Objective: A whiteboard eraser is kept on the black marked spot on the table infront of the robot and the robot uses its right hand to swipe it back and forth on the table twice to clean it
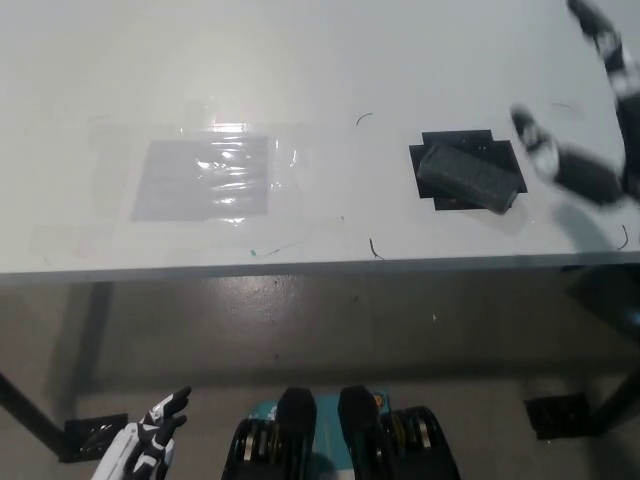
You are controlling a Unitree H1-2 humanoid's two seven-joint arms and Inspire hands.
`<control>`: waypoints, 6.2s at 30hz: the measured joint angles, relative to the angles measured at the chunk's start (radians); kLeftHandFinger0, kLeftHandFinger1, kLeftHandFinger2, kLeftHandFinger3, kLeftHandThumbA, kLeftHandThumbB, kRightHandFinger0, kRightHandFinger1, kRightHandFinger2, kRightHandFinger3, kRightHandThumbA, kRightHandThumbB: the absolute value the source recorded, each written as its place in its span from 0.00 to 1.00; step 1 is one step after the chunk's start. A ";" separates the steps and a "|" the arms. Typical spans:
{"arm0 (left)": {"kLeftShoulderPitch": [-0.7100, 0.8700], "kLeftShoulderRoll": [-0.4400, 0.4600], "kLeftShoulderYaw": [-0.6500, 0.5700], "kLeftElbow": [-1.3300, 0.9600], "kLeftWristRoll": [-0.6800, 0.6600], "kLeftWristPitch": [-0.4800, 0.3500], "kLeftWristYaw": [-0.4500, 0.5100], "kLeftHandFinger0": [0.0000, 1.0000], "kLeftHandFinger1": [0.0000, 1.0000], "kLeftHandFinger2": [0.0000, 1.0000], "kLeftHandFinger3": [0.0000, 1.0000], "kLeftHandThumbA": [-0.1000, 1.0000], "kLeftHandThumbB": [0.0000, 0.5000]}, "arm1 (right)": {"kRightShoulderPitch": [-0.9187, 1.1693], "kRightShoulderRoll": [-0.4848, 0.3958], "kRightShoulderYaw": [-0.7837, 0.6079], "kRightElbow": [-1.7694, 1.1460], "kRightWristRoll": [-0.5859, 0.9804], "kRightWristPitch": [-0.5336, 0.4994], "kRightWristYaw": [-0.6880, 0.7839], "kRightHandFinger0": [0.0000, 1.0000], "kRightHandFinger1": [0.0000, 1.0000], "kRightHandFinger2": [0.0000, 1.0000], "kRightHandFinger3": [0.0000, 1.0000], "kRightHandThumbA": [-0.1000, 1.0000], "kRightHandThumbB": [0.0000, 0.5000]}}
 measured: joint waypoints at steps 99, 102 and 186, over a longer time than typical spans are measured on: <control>0.021 0.041 -0.011 0.003 0.055 -0.100 -0.038 1.00 1.00 1.00 1.00 0.84 1.00 | -0.667 0.191 0.538 1.618 -0.334 0.282 -0.039 0.34 0.46 0.64 0.98 0.00 0.54; 0.019 0.046 -0.015 0.001 0.057 -0.100 -0.039 1.00 1.00 1.00 1.00 0.84 1.00 | -0.667 0.176 0.522 1.617 -0.334 0.270 -0.086 0.34 0.47 0.65 0.99 0.00 0.53; 0.013 0.072 -0.027 -0.018 0.081 -0.090 -0.057 1.00 1.00 1.00 1.00 0.78 1.00 | -0.446 -0.087 0.408 1.537 -0.292 0.086 -0.189 0.19 0.39 0.81 1.00 0.00 0.53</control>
